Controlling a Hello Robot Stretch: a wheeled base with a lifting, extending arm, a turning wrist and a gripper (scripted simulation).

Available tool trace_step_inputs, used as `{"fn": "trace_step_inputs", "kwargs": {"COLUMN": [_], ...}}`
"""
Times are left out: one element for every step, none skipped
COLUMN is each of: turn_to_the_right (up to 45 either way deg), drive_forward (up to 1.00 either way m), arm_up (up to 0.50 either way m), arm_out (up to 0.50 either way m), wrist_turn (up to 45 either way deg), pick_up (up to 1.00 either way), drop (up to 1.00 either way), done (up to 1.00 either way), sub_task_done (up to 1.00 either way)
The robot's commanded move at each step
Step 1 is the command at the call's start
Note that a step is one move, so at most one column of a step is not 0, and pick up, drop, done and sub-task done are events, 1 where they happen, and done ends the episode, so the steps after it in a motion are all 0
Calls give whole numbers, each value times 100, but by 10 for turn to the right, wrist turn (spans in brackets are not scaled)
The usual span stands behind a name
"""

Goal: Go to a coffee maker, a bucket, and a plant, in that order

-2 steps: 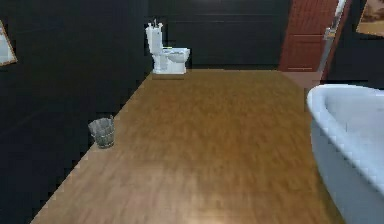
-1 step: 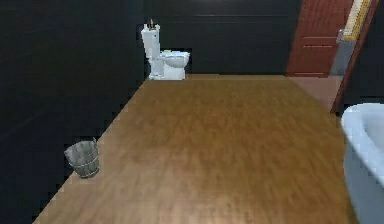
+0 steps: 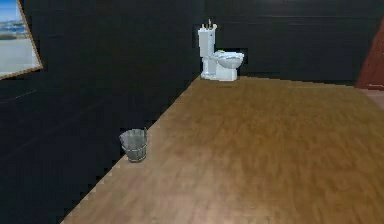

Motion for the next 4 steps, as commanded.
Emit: {"fn": "trace_step_inputs", "kwargs": {"turn_to_the_right": [0,-330,0,-450], "drive_forward": [90,0,0,0], "arm_up": [0,0,0,0], "arm_out": [0,0,0,0], "wrist_turn": [0,0,0,0], "pick_up": [0,0,0,0], "drop": [0,0,0,0], "done": [0,0,0,0], "sub_task_done": [0,0,100,0]}}
